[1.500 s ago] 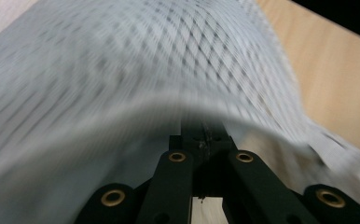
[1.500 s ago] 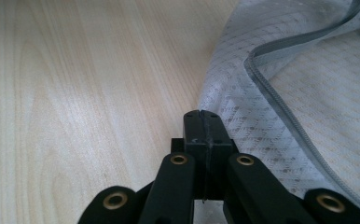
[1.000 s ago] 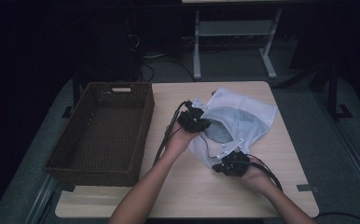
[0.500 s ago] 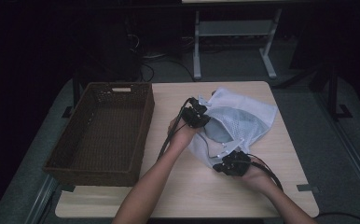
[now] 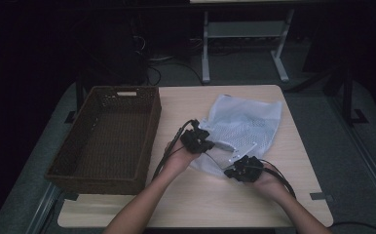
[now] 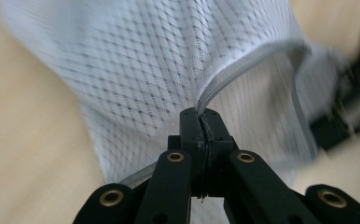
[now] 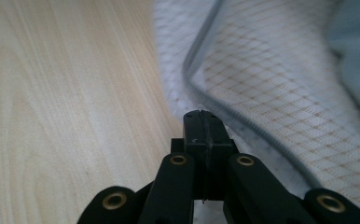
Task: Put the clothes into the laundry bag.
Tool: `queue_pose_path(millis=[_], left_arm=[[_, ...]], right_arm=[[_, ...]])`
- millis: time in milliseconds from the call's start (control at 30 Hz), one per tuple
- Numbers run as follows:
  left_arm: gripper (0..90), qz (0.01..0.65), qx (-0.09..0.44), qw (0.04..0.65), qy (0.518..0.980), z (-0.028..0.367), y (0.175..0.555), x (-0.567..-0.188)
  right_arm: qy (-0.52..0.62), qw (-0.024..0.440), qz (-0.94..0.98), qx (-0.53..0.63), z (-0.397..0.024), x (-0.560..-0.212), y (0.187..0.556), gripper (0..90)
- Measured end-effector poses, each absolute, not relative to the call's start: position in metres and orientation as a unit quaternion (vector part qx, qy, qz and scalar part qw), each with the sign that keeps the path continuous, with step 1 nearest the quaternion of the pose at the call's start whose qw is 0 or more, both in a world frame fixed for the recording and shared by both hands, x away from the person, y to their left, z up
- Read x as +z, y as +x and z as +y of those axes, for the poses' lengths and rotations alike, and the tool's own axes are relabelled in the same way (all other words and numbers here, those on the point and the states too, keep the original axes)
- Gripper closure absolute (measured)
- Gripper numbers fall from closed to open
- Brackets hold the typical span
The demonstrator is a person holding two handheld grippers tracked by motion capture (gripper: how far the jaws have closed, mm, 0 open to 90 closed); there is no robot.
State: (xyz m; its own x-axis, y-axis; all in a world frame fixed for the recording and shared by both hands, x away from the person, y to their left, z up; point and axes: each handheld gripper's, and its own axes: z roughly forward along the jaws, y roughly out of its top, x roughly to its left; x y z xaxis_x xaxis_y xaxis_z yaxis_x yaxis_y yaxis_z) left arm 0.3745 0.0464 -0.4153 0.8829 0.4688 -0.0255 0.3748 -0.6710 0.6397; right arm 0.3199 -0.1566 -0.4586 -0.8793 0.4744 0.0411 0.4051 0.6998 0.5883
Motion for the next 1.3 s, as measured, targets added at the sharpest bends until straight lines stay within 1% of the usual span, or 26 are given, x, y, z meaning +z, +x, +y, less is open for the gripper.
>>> queue_pose_path(millis=[133,267,333,400,500,567,633,700,767,833,867,933,1100,1233,1300], left_arm=[[88.7,0.240,0.046,0.326,0.913,0.050,0.370,-0.433],[87.7,0.244,0.026,0.334,0.910,0.052,0.369,-0.438],[84.8,0.246,0.017,0.342,0.907,0.056,0.369,-0.436],[79.6,0.253,0.017,0.354,0.900,0.059,0.368,-0.435],[69.8,0.257,0.022,0.362,0.896,0.066,0.364,-0.432],[65.0,0.264,0.019,0.371,0.890,0.071,0.361,-0.430],[58.2,0.264,0.023,0.374,0.889,0.076,0.358,-0.428],[51.9,0.265,0.029,0.371,0.889,0.079,0.355,-0.427],[45.8,0.262,0.038,0.366,0.892,0.082,0.350,-0.426],[41.3,0.260,0.040,0.365,0.893,0.086,0.345,-0.426],[38.1,0.259,0.041,0.367,0.893,0.089,0.342,-0.425],[35.0,0.260,0.045,0.372,0.890,0.094,0.335,-0.424],[25.1,0.266,0.052,0.384,0.883,0.104,0.319,-0.423],[18.7,0.275,0.059,0.384,0.880,0.110,0.306,-0.427],[15.5,0.278,0.067,0.379,0.880,0.112,0.299,-0.429]], right_arm=[[0.246,0.056,0.919,0.304,-0.159,-0.458,0.321,90.0],[0.247,0.053,0.917,0.309,-0.163,-0.458,0.322,90.0],[0.252,0.053,0.915,0.312,-0.166,-0.458,0.322,89.9],[0.255,0.052,0.911,0.320,-0.170,-0.456,0.323,88.3],[0.265,0.047,0.902,0.337,-0.176,-0.452,0.322,76.4],[0.271,0.049,0.896,0.348,-0.180,-0.449,0.322,70.3],[0.275,0.048,0.891,0.359,-0.184,-0.446,0.321,63.2],[0.279,0.047,0.887,0.364,-0.186,-0.444,0.320,54.6],[0.282,0.055,0.886,0.363,-0.187,-0.442,0.317,47.6],[0.279,0.052,0.886,0.366,-0.188,-0.440,0.315,41.2],[0.279,0.053,0.886,0.368,-0.189,-0.439,0.313,38.9],[0.283,0.054,0.882,0.373,-0.191,-0.435,0.309,33.9],[0.285,0.062,0.872,0.394,-0.200,-0.428,0.297,26.3],[0.302,0.089,0.858,0.405,-0.213,-0.428,0.289,20.6],[0.309,0.096,0.854,0.407,-0.220,-0.429,0.286,18.9]])
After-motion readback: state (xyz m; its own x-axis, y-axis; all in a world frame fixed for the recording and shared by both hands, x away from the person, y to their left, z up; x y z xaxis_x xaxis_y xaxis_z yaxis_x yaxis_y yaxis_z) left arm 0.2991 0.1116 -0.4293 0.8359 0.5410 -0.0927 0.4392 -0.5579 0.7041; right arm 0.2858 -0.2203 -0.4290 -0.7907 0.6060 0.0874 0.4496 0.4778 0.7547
